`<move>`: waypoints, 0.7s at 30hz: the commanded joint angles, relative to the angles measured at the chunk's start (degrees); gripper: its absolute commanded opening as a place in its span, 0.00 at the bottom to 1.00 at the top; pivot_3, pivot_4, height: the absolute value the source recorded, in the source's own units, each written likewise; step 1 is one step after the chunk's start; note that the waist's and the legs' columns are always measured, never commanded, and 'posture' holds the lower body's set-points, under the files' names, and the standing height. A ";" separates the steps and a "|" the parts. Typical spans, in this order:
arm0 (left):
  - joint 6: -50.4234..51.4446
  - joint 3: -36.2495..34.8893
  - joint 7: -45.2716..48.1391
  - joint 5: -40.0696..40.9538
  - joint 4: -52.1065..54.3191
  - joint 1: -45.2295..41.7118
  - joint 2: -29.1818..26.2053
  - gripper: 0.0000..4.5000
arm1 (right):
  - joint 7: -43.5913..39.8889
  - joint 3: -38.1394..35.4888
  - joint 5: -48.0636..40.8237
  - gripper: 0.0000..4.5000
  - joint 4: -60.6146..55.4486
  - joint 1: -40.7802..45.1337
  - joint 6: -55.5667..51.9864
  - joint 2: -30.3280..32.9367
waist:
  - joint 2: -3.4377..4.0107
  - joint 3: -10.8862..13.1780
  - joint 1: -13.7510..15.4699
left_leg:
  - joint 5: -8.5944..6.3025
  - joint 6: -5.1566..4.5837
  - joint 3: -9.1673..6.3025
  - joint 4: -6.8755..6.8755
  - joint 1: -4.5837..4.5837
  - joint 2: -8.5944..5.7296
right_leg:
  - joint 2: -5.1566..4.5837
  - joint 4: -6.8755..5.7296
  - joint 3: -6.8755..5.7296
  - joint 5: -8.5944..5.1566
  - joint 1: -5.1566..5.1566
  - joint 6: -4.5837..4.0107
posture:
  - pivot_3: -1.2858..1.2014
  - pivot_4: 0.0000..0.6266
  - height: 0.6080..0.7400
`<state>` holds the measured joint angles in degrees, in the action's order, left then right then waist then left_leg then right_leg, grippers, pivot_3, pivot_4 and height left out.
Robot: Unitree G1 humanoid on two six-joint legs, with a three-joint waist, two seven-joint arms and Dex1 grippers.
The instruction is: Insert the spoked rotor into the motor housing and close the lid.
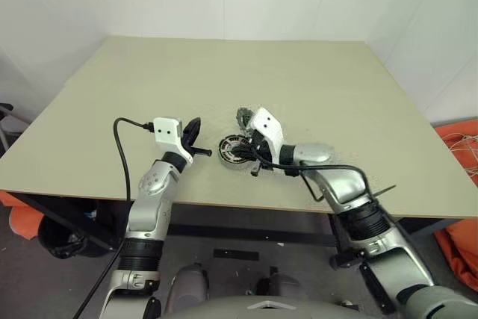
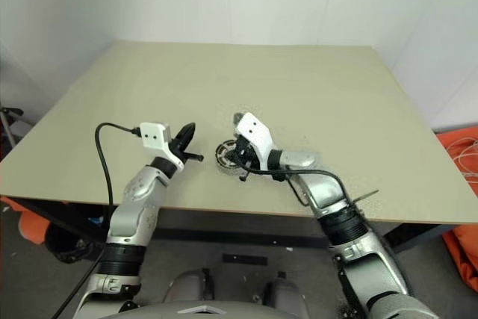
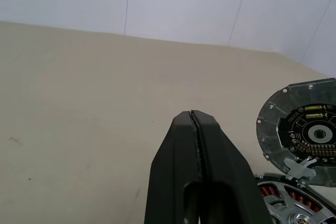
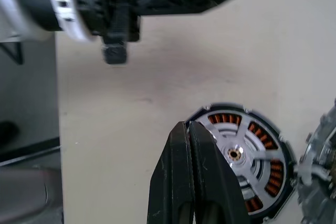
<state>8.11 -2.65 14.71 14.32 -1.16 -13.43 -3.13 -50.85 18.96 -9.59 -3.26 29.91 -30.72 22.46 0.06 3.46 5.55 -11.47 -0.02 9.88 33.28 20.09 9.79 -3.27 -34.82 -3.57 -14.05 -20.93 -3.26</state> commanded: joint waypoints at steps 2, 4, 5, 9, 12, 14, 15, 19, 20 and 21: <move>-1.45 -0.58 0.07 0.42 0.69 -1.49 0.10 0.00 | -6.33 2.62 -0.62 0.09 -2.01 2.55 1.28 2.10 | 0.00 0.00 0.00 | -0.01 -0.01 0.00 0.00 0.01 0.00 | 0.00 0.00 0.00 0.00 -0.01 0.00 | 0.52 0.00 1.00; -1.63 -0.66 -0.01 0.42 0.59 -1.44 0.14 0.00 | -8.31 3.64 -0.16 0.21 -1.51 3.31 1.97 2.87 | 0.00 0.00 0.00 | -0.02 -0.04 0.00 0.02 0.03 -0.01 | 0.00 0.00 0.00 0.00 -0.02 0.00 | 0.52 0.00 1.00; -1.70 -0.70 -0.02 0.42 0.59 -1.38 0.16 0.00 | -9.12 4.10 0.11 0.28 -1.24 3.68 2.36 3.12 | 0.00 0.00 -0.01 | -0.02 -0.05 0.00 0.02 0.04 -0.01 | -0.01 0.00 0.00 0.00 -0.02 -0.01 | 0.52 0.00 1.00; -2.11 -0.91 -0.28 0.31 0.59 -1.07 0.43 0.00 | -12.07 6.89 2.83 0.58 1.46 5.86 6.03 3.99 | 0.00 0.00 -0.01 | -0.02 -0.05 0.00 0.04 0.04 0.00 | -0.01 -0.02 0.00 0.01 -0.03 -0.01 | 0.52 0.00 1.00; -2.30 -0.94 -0.34 0.26 0.54 -0.94 0.58 0.00 | -12.66 8.66 5.61 0.80 3.45 7.34 9.19 4.34 | 0.00 0.00 -0.01 | -0.03 -0.05 0.00 0.05 0.03 0.00 | -0.01 -0.03 0.00 0.01 -0.02 -0.02 | 0.52 0.00 1.00; -2.30 -0.97 -0.37 0.22 0.55 -0.91 0.70 0.00 | -13.95 10.00 7.41 0.80 4.45 8.45 11.37 4.82 | 0.00 0.00 0.00 | -0.03 -0.05 0.00 0.06 0.04 0.00 | -0.01 -0.03 0.00 0.01 -0.02 -0.02 | 0.52 0.00 1.00; -2.31 -0.94 -0.37 0.18 0.54 -0.89 0.76 0.00 | -14.85 10.81 8.46 0.80 5.05 9.20 12.66 5.14 | 0.00 0.00 -0.01 | -0.03 -0.06 0.00 0.06 0.05 0.00 | -0.01 -0.03 0.00 0.01 -0.03 -0.02 | 0.52 0.00 1.00; -2.43 -0.85 -0.32 0.00 0.39 -0.88 0.98 0.00 | -17.86 13.18 11.89 0.80 7.61 11.60 16.96 6.04 | -0.01 0.01 -0.03 | -0.04 -0.08 0.00 0.08 0.08 0.00 | -0.01 -0.04 0.00 0.01 -0.05 -0.03 | 0.52 0.00 1.00; -2.49 -0.88 -0.32 -0.03 0.28 -0.97 1.01 0.00 | -18.45 13.70 12.76 0.80 8.63 12.33 18.19 6.11 | -0.01 0.01 -0.03 | -0.04 -0.09 0.00 0.08 0.08 0.01 | -0.01 -0.04 0.00 0.01 -0.05 -0.03 | 0.52 0.00 1.00; -2.55 -0.88 -0.33 -0.07 0.18 -1.04 1.05 0.00 | -19.11 14.14 13.54 0.80 9.70 13.02 19.26 6.12 | -0.01 0.00 -0.03 | -0.04 -0.09 0.00 0.08 0.07 0.01 | 0.00 -0.04 0.00 0.01 -0.05 -0.03 | 0.52 0.00 1.00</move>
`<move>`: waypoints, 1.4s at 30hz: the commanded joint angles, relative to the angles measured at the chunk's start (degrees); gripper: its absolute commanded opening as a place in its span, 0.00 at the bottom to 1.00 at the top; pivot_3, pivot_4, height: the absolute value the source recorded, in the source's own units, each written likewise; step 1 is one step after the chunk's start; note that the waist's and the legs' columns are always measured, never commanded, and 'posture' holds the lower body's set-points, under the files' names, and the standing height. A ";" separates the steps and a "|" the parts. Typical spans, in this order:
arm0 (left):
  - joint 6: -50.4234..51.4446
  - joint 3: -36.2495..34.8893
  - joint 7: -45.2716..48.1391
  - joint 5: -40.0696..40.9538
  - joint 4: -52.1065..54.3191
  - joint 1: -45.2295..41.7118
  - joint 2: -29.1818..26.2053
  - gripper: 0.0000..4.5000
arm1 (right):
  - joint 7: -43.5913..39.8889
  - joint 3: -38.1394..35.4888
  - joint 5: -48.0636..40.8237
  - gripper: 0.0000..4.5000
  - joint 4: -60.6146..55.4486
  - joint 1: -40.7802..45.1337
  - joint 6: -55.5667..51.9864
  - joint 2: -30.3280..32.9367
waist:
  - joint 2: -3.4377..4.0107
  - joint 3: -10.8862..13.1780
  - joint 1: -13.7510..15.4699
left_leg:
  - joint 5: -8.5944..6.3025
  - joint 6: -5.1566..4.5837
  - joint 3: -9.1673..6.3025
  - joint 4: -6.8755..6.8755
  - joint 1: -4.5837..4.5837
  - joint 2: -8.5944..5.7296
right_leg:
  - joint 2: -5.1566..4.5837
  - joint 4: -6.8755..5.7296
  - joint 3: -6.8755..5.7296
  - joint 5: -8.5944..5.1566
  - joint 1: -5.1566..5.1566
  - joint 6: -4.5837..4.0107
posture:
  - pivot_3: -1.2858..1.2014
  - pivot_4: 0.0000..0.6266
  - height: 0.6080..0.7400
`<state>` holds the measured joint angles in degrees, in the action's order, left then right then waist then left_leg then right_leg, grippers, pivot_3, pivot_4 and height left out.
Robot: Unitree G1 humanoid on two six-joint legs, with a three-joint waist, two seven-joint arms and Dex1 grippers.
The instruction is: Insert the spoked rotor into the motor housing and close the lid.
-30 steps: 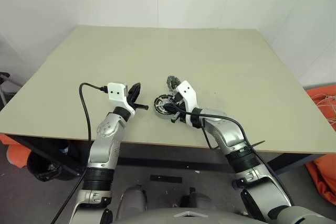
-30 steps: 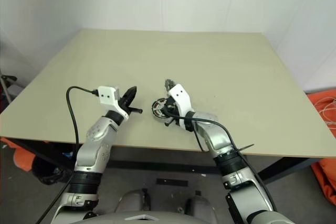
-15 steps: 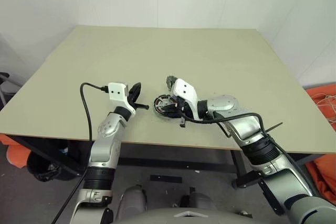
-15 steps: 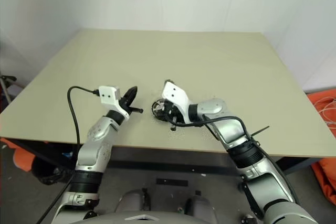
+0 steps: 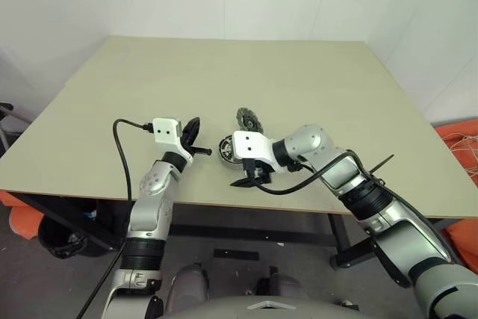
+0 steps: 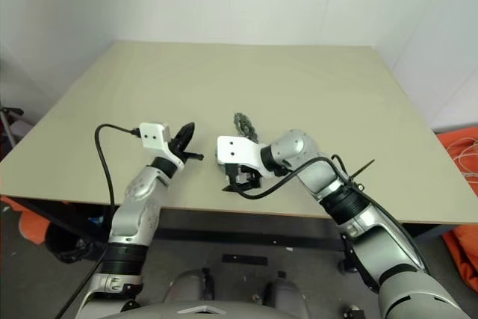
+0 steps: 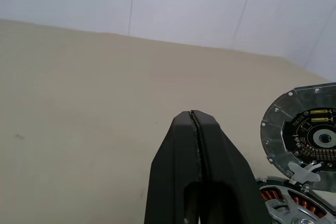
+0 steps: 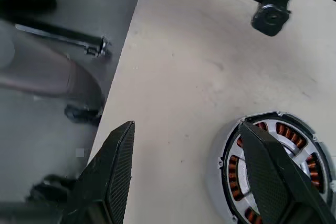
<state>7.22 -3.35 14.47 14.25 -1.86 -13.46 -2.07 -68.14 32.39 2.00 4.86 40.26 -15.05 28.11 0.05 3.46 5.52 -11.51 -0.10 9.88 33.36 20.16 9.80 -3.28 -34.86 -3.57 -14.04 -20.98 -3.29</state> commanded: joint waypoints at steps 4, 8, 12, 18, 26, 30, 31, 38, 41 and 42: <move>-1.84 -0.12 -0.19 -0.02 0.87 -0.99 0.18 0.00 | -3.91 1.97 4.96 0.80 6.25 5.06 7.67 0.35 | 0.00 0.00 -0.02 | -0.01 -0.02 0.00 0.03 0.01 0.00 | 0.00 -0.01 0.00 0.00 -0.01 -0.01 | 0.52 0.00 1.00; -1.72 -0.06 -0.26 0.03 1.15 -0.75 0.30 0.00 | -4.77 2.08 6.87 0.80 9.86 6.47 10.01 -0.43 | 0.00 0.00 -0.02 | -0.02 -0.05 0.00 0.07 0.03 0.00 | -0.01 -0.03 0.00 0.01 -0.01 -0.02 | 0.52 0.00 1.00; -1.56 0.10 -0.21 0.16 1.43 -0.57 0.44 0.00 | -4.92 1.78 8.49 0.80 13.83 8.25 11.69 -1.75 | 0.00 0.00 -0.08 | -0.04 -0.08 0.00 0.09 0.05 0.01 | 0.00 -0.04 0.00 0.01 -0.03 -0.02 | 0.52 0.00 1.00; -1.38 0.25 -0.23 0.29 1.68 -0.76 0.62 0.00 | -5.81 1.54 9.81 0.80 17.66 9.82 13.78 -2.72 | 0.00 0.00 -0.06 | -0.05 -0.11 0.01 0.10 0.07 0.02 | 0.00 -0.05 0.00 0.01 -0.05 -0.04 | 0.52 0.00 1.00; -1.46 0.03 -0.42 0.42 1.79 -0.90 0.66 0.00 | -6.97 1.38 11.16 0.80 21.51 11.57 16.43 -3.83 | 0.00 0.00 -0.07 | -0.12 -0.22 0.01 0.35 0.16 0.06 | 0.00 -0.16 0.00 0.01 -0.08 -0.05 | 0.52 0.00 1.00; -1.49 0.00 -0.55 0.50 1.98 -0.88 0.76 0.00 | -7.53 1.42 11.77 0.80 22.78 12.04 17.69 -3.89 | 0.00 0.00 -0.08 | -0.23 -0.39 0.00 0.81 0.40 0.13 | 0.00 -0.42 -0.01 0.01 -0.21 -0.05 | 0.52 0.00 1.00; -1.50 -0.04 -0.56 0.52 1.97 -0.90 0.78 0.00 | -7.66 1.43 11.88 0.76 23.01 12.11 17.93 -3.90 | 0.00 0.00 -0.09 | -0.24 -0.40 0.00 0.87 0.46 0.13 | -0.02 -0.45 -0.01 0.01 -0.25 -0.05 | 0.52 0.00 1.00; -1.58 -0.38 -0.61 0.57 1.86 -1.06 0.79 0.00 | -8.39 1.19 12.27 0.30 23.53 12.06 18.80 -3.99 | -0.01 0.01 -0.08 | -0.22 -0.36 0.00 0.94 0.40 0.14 | -0.02 -0.63 -0.01 0.01 -0.25 -0.05 | 0.52 0.00 1.00; -1.50 -0.44 -0.59 0.63 1.94 -1.24 0.77 0.00 | -8.54 0.97 12.31 0.09 23.46 12.04 18.83 -4.09 | -0.01 0.01 -0.08 | -0.22 -0.37 0.00 0.94 0.42 0.14 | -0.02 -0.62 -0.01 0.01 -0.25 -0.06 | 0.52 0.00 1.00; -1.45 -0.36 -0.54 0.64 2.05 -1.29 0.82 0.00 | -8.63 0.85 12.26 0.01 23.34 11.99 18.79 -4.10 | -0.01 0.01 -0.07 | -0.23 -0.38 0.00 0.94 0.43 0.14 | -0.02 -0.62 -0.01 0.01 -0.26 -0.06 | 0.52 0.00 1.00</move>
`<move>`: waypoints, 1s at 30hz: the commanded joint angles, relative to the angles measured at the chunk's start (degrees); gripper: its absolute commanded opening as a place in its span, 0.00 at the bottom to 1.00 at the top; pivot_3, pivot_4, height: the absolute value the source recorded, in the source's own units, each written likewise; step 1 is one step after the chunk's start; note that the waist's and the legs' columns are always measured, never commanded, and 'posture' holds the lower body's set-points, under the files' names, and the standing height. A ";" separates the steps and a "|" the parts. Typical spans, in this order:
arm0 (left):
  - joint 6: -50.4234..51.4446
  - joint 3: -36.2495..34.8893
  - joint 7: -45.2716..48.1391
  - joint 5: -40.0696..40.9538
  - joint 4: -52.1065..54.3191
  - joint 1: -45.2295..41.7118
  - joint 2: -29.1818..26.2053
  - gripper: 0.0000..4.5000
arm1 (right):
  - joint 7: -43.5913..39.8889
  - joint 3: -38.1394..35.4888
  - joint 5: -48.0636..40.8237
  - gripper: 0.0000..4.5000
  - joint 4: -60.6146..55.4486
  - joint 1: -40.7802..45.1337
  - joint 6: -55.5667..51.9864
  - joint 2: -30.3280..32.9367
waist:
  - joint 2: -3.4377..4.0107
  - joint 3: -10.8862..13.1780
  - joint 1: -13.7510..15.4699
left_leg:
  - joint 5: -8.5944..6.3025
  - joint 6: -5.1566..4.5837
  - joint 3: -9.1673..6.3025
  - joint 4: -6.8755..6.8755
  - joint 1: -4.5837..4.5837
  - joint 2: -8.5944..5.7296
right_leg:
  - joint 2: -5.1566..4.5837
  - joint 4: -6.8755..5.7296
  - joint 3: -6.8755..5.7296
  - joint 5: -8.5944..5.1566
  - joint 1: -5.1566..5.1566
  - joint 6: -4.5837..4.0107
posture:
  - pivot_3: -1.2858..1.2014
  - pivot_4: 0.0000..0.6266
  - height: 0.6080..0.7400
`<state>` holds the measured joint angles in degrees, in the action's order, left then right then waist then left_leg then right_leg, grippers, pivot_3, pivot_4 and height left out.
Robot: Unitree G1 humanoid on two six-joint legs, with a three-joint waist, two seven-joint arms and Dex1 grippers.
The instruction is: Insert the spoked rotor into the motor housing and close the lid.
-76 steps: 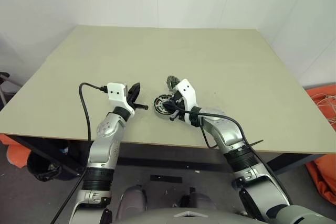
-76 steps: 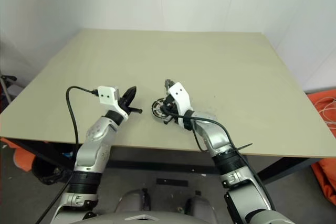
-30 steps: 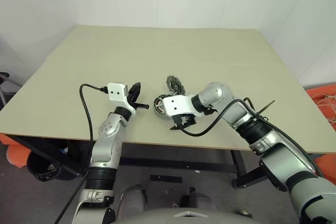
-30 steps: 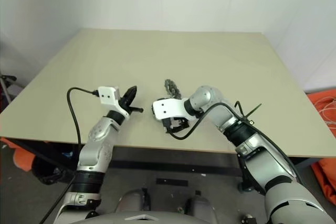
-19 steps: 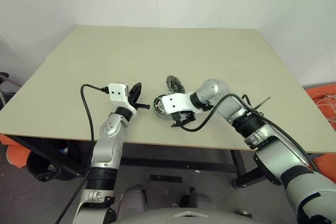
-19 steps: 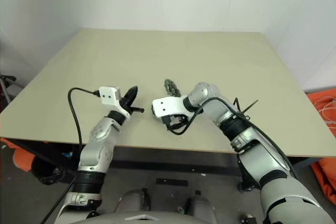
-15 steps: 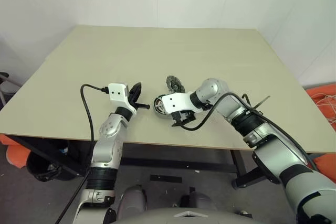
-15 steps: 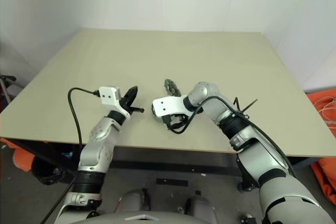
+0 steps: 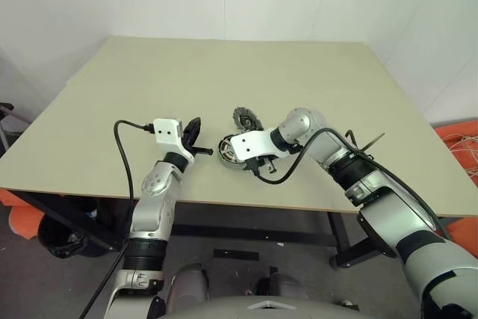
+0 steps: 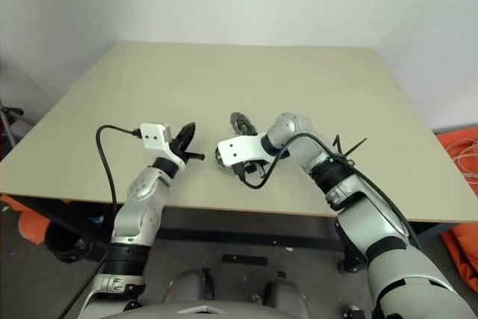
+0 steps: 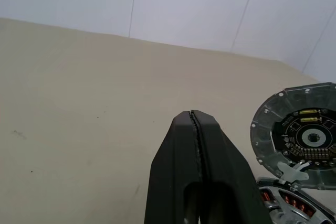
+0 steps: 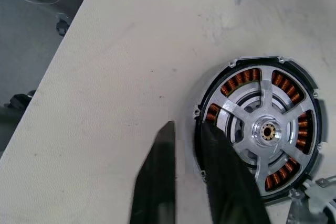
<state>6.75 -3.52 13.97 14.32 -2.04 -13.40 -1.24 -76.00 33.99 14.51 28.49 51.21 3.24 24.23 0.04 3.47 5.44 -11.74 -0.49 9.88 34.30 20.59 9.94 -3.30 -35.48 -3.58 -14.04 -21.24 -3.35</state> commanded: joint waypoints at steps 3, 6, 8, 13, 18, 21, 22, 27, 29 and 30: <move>-0.90 -0.08 0.07 0.66 2.38 -1.46 0.13 0.00 | -0.88 -0.99 -0.32 0.00 -0.64 0.85 0.45 -0.20 | 0.00 0.00 0.00 | -0.01 -0.02 0.00 0.00 0.07 0.00 | 0.00 0.01 0.00 0.00 -0.06 0.00 | 0.52 0.00 1.00; -0.89 -0.07 0.19 0.71 2.36 -1.50 0.18 0.00 | -0.80 -1.09 -0.29 0.00 -0.98 0.64 0.44 -0.14 | 0.00 0.00 0.02 | -0.01 -0.02 0.00 0.00 0.07 0.00 | 0.00 0.01 0.00 0.00 -0.06 0.00 | 0.52 0.00 1.00; -0.83 -0.04 0.24 0.72 2.37 -1.55 0.21 0.00 | -0.59 -1.20 -0.29 0.00 -1.18 0.47 0.59 -0.11 | 0.00 0.00 0.03 | -0.01 -0.02 0.00 0.00 0.07 0.00 | 0.00 0.01 0.00 0.00 -0.05 -0.01 | 0.52 0.00 1.00; -0.72 0.02 0.31 0.71 2.25 -1.63 0.14 0.00 | -0.24 -1.45 -0.49 0.00 -1.31 0.44 1.07 -0.23 | 0.00 0.00 0.02 | -0.01 -0.02 0.00 0.00 0.07 0.00 | 0.00 0.01 0.00 0.00 -0.06 -0.01 | 0.52 0.00 1.00; -0.66 0.01 0.39 0.73 2.10 -1.69 0.05 0.00 | -0.79 -1.69 -1.20 0.00 -1.86 0.29 1.71 -0.21 | 0.00 0.00 0.03 | -0.01 -0.02 0.00 0.00 0.07 0.00 | 0.00 0.01 0.00 0.00 -0.06 -0.01 | 0.52 0.00 1.00; -0.65 -0.05 0.48 0.76 1.95 -1.75 -0.02 0.00 | -0.13 -1.76 -0.97 0.00 -1.52 0.33 2.46 -0.40 | 0.00 0.00 0.02 | -0.01 -0.02 0.00 0.00 0.08 0.00 | 0.00 0.01 0.00 0.00 -0.07 -0.01 | 0.52 0.00 1.00; -0.65 -0.03 0.50 0.75 1.96 -1.74 -0.02 0.00 | -0.06 -1.77 -0.93 0.00 -1.47 0.32 2.58 -0.40 | 0.00 0.00 0.02 | -0.01 -0.02 0.00 0.00 0.08 0.00 | 0.00 0.01 0.00 0.00 -0.07 -0.01 | 0.52 0.00 1.00; -0.46 0.09 0.55 0.70 2.05 -1.62 -0.04 0.00 | 0.47 -2.60 -1.56 0.00 -2.25 0.02 0.28 -0.90 | 0.00 0.00 0.00 | -0.01 -0.02 0.00 0.00 0.09 0.00 | 0.00 0.01 0.00 0.00 -0.08 -0.01 | 0.52 0.00 1.00; -0.47 0.08 0.65 0.71 1.91 -1.54 -0.11 0.00 | 0.46 -2.89 -1.69 0.00 -3.50 -0.42 -2.03 -1.07 | 0.00 0.00 -0.01 | -0.01 -0.02 0.00 0.00 0.09 0.00 | 0.00 0.01 0.00 0.00 -0.08 -0.01 | 0.52 0.00 1.00; -0.49 0.09 0.72 0.71 1.85 -1.49 -0.13 0.00 | 0.44 -2.88 -1.45 0.00 -4.28 -0.68 -3.06 -0.94 | 0.00 0.00 -0.01 | -0.01 -0.02 0.00 0.00 0.09 0.00 | 0.00 0.01 0.00 0.00 -0.08 -0.01 | 0.52 0.00 1.00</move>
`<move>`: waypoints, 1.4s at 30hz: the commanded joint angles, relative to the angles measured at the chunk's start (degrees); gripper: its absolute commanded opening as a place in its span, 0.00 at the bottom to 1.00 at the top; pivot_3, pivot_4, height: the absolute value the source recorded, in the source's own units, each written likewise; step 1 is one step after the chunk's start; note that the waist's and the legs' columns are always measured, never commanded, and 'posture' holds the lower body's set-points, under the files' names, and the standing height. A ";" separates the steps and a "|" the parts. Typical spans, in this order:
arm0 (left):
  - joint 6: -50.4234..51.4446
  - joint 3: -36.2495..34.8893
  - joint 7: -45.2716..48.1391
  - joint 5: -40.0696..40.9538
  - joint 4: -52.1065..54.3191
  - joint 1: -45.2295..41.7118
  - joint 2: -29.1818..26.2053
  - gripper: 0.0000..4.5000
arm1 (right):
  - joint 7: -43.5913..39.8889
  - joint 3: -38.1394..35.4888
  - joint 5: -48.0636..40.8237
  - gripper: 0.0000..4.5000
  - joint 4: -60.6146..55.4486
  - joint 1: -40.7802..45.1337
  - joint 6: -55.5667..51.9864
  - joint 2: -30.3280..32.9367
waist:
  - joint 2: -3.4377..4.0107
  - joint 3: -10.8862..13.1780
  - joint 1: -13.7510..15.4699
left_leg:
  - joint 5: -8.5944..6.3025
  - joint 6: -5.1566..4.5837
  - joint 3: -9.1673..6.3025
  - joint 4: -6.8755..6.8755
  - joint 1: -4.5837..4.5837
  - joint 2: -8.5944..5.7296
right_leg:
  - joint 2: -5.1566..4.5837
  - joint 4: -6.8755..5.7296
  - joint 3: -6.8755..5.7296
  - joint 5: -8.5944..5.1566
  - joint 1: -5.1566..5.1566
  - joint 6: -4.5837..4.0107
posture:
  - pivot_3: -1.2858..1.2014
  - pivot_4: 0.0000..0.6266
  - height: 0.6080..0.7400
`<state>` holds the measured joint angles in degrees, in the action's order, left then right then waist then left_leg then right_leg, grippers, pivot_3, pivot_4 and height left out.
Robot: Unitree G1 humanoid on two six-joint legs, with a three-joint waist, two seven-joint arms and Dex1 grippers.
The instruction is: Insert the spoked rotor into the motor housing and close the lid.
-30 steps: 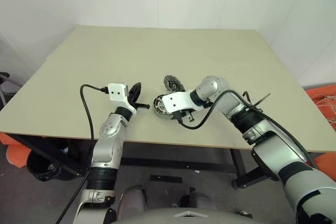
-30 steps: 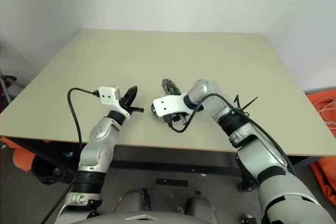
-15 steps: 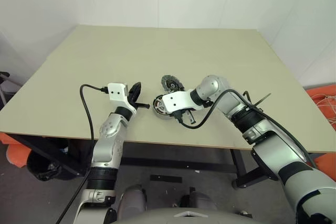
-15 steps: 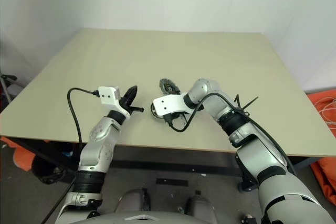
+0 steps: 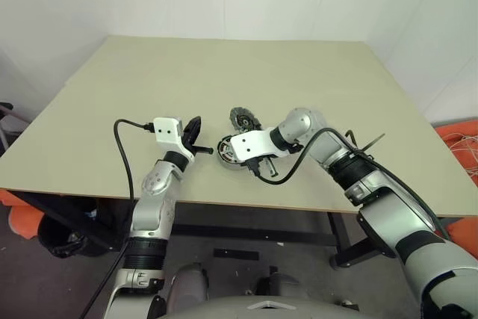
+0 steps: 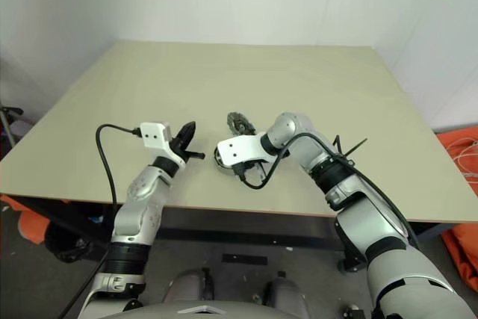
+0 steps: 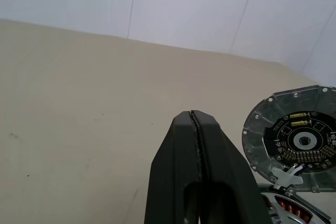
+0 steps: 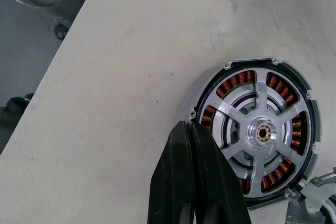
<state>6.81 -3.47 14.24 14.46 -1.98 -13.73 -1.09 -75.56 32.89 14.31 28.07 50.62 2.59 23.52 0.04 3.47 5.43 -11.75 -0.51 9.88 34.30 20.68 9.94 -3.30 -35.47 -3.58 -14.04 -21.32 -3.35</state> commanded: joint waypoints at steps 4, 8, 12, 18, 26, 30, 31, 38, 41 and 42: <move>-0.46 0.04 0.65 0.61 1.56 -1.04 -0.26 0.00 | -1.07 -1.00 0.38 0.00 -8.89 -1.90 -7.56 2.01 | 0.00 0.00 0.03 | 0.00 0.00 0.00 0.00 0.00 0.00 | 0.00 0.00 0.00 0.00 0.00 0.00 | 0.52 0.00 1.00; -0.40 0.22 0.92 0.66 1.06 -0.96 -0.16 0.00 | -3.56 0.03 1.00 0.00 -15.48 -4.52 -12.52 5.18 | 0.00 0.00 0.29 | -0.03 -0.04 -0.03 0.00 0.06 -0.02 | -0.01 0.03 0.00 0.00 0.01 0.00 | 0.52 0.00 1.00; -0.34 0.36 1.08 0.66 0.78 -0.95 -0.08 0.00 | -5.68 0.71 1.20 0.00 -20.00 -6.00 -16.28 7.56 | 0.00 0.00 0.33 | -0.04 -0.06 -0.03 0.00 0.07 -0.03 | -0.02 0.06 0.00 0.00 0.02 0.00 | 0.52 0.00 1.00; -0.12 0.36 1.28 0.77 0.77 -0.87 -0.16 0.00 | -6.16 1.21 1.39 0.00 -23.48 -6.96 -20.12 9.41 | 0.00 0.00 0.27 | -0.03 -0.05 -0.03 0.00 0.04 -0.02 | -0.02 0.04 0.00 0.00 0.03 0.01 | 0.52 0.00 1.00; 0.03 0.41 1.48 0.74 0.50 -0.85 -0.09 0.00 | -2.58 0.43 -0.67 0.00 -26.13 -8.10 -28.54 4.76 | 0.00 0.00 0.09 | -0.02 -0.04 -0.03 0.00 0.01 -0.01 | -0.01 0.03 0.00 0.00 0.04 0.00 | 0.52 0.00 1.00; 0.08 0.30 1.49 0.74 0.70 -0.44 -0.19 0.00 | 1.86 -0.34 -0.79 0.00 -24.33 -7.39 -34.00 -0.10 | 0.00 0.00 -0.22 | 0.00 0.02 -0.03 0.00 -0.13 0.01 | 0.00 0.02 0.00 0.00 0.10 0.00 | 0.52 0.00 1.00; 0.07 0.28 1.51 0.75 0.74 -0.34 -0.22 0.00 | 3.09 -0.54 -0.78 0.00 -23.60 -7.11 -35.43 -1.35 | 0.00 0.00 -0.33 | 0.02 0.05 -0.03 -0.01 -0.15 0.01 | 0.00 -0.01 0.00 0.00 0.09 0.00 | 0.52 0.00 1.00; 0.33 0.28 1.45 0.72 1.14 -0.06 -0.30 0.00 | 14.71 -3.19 0.22 0.00 -14.68 -3.81 -40.28 -9.15 | -0.03 0.05 -1.96 | 0.20 0.37 -0.06 -0.12 -0.79 0.09 | 0.06 -0.08 -0.02 -0.14 0.31 0.25 | 0.52 0.00 1.00; 0.49 0.28 1.48 0.73 1.26 -0.03 -0.31 0.00 | 18.35 -4.14 -0.09 0.00 -11.73 -2.49 -40.92 -10.68 | -0.03 0.12 -2.23 | 0.26 0.48 -0.23 -0.12 -0.87 0.09 | 0.05 -0.07 -0.18 -0.14 0.24 0.25 | 0.52 0.00 1.00; 0.54 0.28 1.50 0.73 1.29 -0.02 -0.32 0.00 | 19.31 -4.33 -0.26 0.00 -11.00 -2.12 -41.05 -11.01 | -0.04 0.15 -2.19 | 0.26 0.48 -0.24 -0.13 -0.87 0.08 | 0.05 -0.07 -0.19 -0.14 0.23 0.25 | 0.52 0.00 1.00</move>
<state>7.52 -3.01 15.70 14.59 -2.24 -13.18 -1.07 -60.14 31.61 13.34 15.97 46.33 -38.11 12.43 0.01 3.63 3.24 -11.49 -0.03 9.63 34.17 19.82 10.01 -3.26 -35.54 -3.77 -14.17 -21.10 -3.10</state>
